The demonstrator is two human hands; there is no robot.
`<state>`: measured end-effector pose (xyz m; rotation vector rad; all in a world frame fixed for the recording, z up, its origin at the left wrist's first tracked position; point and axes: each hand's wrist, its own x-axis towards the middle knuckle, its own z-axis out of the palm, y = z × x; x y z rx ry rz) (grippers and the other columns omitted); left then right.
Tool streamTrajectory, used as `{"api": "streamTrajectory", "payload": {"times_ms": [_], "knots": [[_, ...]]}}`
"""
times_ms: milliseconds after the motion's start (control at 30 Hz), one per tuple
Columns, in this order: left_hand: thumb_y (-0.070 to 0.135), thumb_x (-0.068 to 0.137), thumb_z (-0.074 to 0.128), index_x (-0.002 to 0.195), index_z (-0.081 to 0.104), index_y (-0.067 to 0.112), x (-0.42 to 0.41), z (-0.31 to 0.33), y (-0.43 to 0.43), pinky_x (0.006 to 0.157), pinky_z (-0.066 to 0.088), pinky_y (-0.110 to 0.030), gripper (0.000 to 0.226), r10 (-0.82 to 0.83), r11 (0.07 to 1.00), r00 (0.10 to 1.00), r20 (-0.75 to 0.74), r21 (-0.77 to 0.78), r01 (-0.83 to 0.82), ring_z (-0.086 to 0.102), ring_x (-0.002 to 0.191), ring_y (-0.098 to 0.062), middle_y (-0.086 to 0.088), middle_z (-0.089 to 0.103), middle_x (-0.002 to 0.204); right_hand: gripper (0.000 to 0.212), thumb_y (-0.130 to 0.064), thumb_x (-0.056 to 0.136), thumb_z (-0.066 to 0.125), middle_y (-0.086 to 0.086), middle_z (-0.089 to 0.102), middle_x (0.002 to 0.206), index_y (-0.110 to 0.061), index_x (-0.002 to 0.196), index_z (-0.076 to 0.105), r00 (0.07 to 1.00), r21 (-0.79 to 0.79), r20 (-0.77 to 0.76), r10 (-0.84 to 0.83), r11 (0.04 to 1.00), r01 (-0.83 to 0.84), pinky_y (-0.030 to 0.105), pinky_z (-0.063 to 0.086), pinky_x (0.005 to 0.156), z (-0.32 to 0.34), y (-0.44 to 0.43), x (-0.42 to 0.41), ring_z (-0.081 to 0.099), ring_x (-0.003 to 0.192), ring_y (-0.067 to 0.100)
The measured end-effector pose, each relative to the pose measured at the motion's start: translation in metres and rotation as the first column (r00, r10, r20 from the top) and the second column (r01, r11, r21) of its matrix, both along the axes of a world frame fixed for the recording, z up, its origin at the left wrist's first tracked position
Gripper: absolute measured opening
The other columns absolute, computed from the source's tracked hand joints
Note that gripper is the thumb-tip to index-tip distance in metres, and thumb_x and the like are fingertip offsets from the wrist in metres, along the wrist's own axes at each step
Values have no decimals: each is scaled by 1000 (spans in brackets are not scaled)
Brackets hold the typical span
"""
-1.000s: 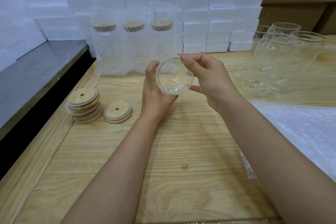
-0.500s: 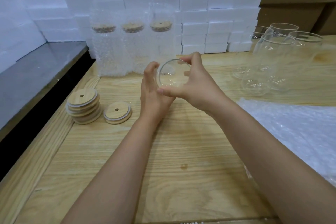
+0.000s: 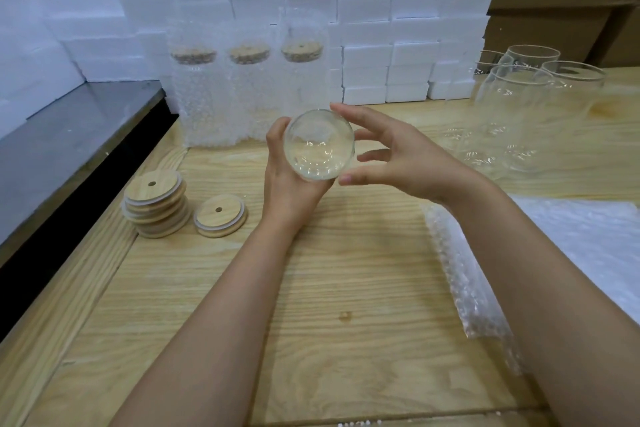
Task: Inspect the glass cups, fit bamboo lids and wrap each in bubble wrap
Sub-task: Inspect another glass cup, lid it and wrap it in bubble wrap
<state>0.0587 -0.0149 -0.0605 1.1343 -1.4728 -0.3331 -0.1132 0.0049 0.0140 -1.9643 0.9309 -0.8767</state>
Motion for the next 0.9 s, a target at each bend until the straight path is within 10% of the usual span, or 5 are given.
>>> {"api": "streamTrajectory", "payload": {"times_ms": [133, 267, 767, 900], "knots": [[30, 59, 83, 124, 29, 36, -1, 3, 5, 84, 40, -7, 85, -44, 999, 999, -25, -28, 44, 46, 108, 19, 35, 44, 121, 98, -20, 75, 82, -21, 24, 154, -39, 149, 21, 999, -62, -9, -45, 997, 44, 38, 29, 116, -18, 0, 12, 24, 141, 1], [42, 60, 84, 128, 30, 44, -2, 4, 8, 84, 47, -16, 87, -88, 996, 996, 1, -33, 88, 53, 114, 1, 15, 51, 126, 89, -4, 76, 78, -19, 36, 142, -22, 147, 28, 974, -20, 187, -126, 991, 132, 8, 34, 103, -31, 1, 19, 35, 122, -21], [54, 63, 74, 139, 19, 51, -9, 8, 21, 95, 51, -35, 93, -300, 953, 953, -29, 35, 301, 58, 116, -13, -8, 48, 139, 56, -52, 76, 69, 10, 72, 102, -11, 113, 55, 641, 454, 545, -540, 833, 316, 30, 57, 65, -31, -13, 19, 66, 81, 20], [53, 62, 77, 134, 31, 48, -11, 8, 21, 86, 55, -32, 86, -277, 961, 961, 30, -10, 277, 64, 97, -9, 13, 50, 134, 57, -57, 86, 57, 10, 75, 85, -7, 114, 56, 612, 598, 518, -597, 765, 239, 30, 56, 55, -33, -14, 19, 73, 72, 21]]}}
